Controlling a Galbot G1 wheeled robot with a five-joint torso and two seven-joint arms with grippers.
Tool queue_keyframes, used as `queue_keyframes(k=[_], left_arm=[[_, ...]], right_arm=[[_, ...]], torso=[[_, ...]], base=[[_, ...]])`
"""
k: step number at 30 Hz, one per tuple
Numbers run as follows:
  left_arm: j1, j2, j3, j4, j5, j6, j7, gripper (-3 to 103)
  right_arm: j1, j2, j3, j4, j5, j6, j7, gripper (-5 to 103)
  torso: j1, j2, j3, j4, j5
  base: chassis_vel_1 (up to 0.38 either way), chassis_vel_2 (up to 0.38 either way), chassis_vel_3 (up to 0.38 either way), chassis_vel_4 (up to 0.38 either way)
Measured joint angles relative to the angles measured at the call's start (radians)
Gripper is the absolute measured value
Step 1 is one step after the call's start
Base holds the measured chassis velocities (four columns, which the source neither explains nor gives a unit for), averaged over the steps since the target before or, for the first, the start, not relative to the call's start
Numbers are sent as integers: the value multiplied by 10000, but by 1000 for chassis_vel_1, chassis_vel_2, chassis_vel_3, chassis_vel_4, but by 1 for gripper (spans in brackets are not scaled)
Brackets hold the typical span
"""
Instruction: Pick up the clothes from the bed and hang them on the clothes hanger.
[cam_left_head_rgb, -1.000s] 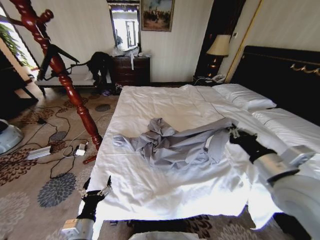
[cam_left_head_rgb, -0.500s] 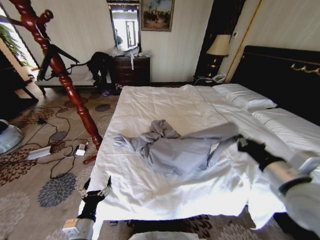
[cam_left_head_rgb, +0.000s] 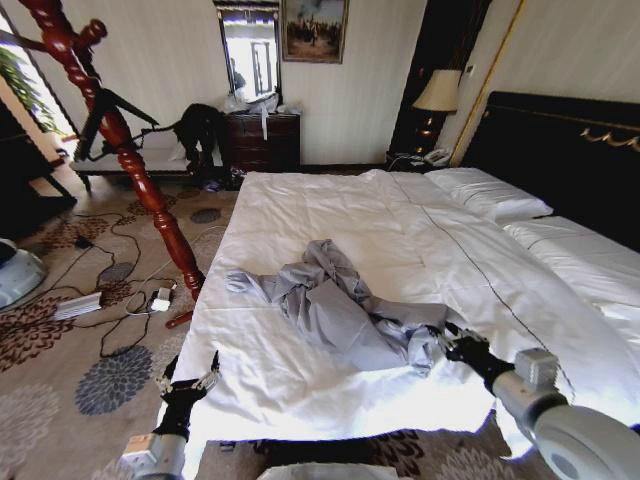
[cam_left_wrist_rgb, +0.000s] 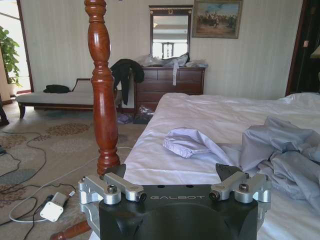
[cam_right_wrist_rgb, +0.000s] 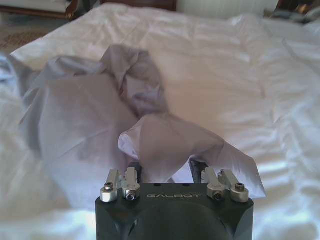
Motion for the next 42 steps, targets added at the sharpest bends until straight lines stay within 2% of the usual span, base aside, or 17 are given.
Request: queue_keyframes(k=[6, 7, 10, 12, 13, 14, 16, 17, 21, 28, 30, 32, 34, 37, 38, 40, 42], left_arm=[[23, 12, -179, -17, -107, 24, -3, 100], [23, 12, -179, -17, -107, 24, -3, 100], [63, 30, -385, -21, -247, 24, 6, 100], [70, 33, -424, -23, -285, 24, 11, 100], [77, 36, -472, -27, -332, 24, 19, 100], [81, 37, -494, -32, -355, 24, 22, 100], [108, 84, -506, -105, -469, 58, 32, 100], [108, 84, -506, -105, -469, 58, 32, 100], [70, 593, -372, -465, -915, 470, -1, 100], [-217, 1874, -345, -980, -1969, 1338, -454, 100], [-477, 2617, -449, -1303, -2693, 1806, -783, 100], [-680, 3425, -681, -1547, -3563, 2141, -1069, 100], [-772, 3803, -811, -1609, -3973, 2243, -1179, 100], [-1514, 5596, -1161, -1579, -5728, 2557, -1556, 100], [-1514, 5596, -1161, -1579, -5728, 2557, -1556, 100], [-2375, 6555, -1128, -1383, -6692, 2702, -1894, 100], [-2725, 6987, -1154, -1353, -7368, 2837, -2127, 100]], right_arm=[[-622, 265, -738, 304, 532, -657, -59, 76], [-622, 265, -738, 304, 532, -657, -59, 76], [-630, 317, -644, 314, 1952, -1168, 152, 91], [-561, 322, -535, 313, 2524, -1297, 259, 91], [-342, 327, -350, 315, 3677, -1390, 430, 96], [-195, 329, -272, 318, 3983, -1354, 450, 99], [166, 365, -157, 321, 3455, -567, 347, 100], [166, 365, -157, 321, 3455, -567, 347, 100], [565, 527, -18, 323, 758, 1523, -186, 100], [650, 913, 36, 333, -1177, 2524, -362, 100], [652, 1121, 36, 145, -2051, 2755, -403, 100], [636, 1268, 50, -129, -2352, 2924, -408, 100], [616, 1337, 75, -216, -2374, 2993, -407, 100], [697, 1607, 222, -366, -2114, 3311, -382, 100], [697, 1607, 222, -366, -2114, 3311, -382, 100], [908, 1734, 246, -388, -1752, 3445, -325, 100], [1248, 1644, 140, -463, -1325, 3434, -238, 100]], torso=[[0, -1, 1, 2, 0], [0, -1, 1, 2, 0], [0, 0, 0, 1, 0], [0, 0, 0, 2, 1], [0, 0, 0, 2, 1], [0, 0, 1, 2, 1], [0, 0, 1, 7, 0], [0, 0, 1, 7, 0], [0, 0, 1, 5, 1], [0, 0, 1, 2, 0], [0, 0, 1, 3, -5], [1, 0, 1, 2, 2], [0, 0, 1, 2, 2], [0, -1, 1, 3, -3], [0, -1, 1, 3, -3], [1, -1, 1, -8, -3], [2, -1, 2, -5, -1]], base=[[0, 0, 0, 0], [0, 0, 0, 0], [0, 0, 0, 0], [0, 0, 0, 0], [0, 0, 0, 0], [0, 0, 0, 0], [0, 0, 0, 0], [0, 0, 0, 0], [0, 0, 0, 0], [0, 0, 0, 0], [0, 0, 0, 0], [0, 0, 0, 0], [0, 0, 0, 0], [0, 0, 0, 0], [0, 0, 0, 0], [0, 0, 0, 0], [0, 0, 0, 0]])
